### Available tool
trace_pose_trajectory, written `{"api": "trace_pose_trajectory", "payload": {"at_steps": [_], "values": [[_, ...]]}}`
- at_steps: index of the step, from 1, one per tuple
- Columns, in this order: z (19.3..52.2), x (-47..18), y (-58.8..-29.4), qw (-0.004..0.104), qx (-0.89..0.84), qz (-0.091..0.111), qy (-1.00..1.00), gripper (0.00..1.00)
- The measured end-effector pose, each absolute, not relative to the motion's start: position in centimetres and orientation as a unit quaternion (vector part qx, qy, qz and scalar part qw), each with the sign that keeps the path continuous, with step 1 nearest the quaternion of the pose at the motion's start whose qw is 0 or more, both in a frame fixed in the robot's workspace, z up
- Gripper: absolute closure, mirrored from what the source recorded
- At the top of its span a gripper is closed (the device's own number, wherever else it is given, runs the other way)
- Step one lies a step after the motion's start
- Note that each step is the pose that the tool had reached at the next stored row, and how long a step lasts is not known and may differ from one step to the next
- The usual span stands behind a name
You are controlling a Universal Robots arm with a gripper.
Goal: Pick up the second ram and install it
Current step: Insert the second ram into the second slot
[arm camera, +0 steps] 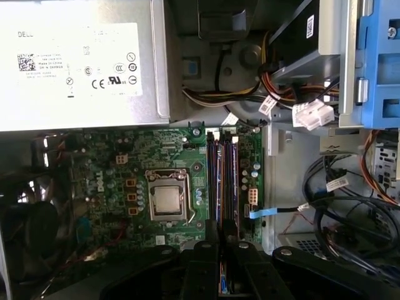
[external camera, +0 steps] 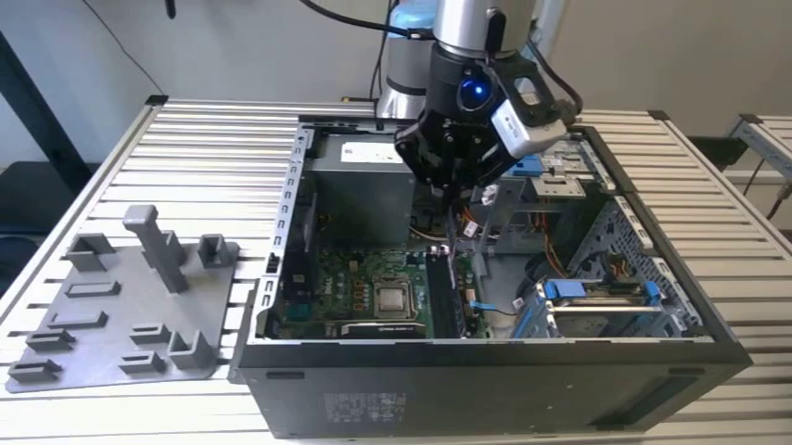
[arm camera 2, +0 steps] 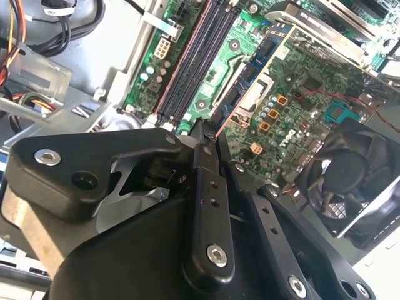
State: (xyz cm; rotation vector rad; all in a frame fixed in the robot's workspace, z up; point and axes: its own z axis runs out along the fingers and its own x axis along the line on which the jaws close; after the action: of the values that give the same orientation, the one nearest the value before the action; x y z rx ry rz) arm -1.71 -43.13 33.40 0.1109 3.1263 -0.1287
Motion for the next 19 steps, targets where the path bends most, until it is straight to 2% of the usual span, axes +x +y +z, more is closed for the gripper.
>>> {"api": "trace_pose_trajectory", "payload": {"at_steps": [19], "values": [[32.3,-1.7,-43.0,0.006,0.035,-0.042,0.998,0.86]]}}
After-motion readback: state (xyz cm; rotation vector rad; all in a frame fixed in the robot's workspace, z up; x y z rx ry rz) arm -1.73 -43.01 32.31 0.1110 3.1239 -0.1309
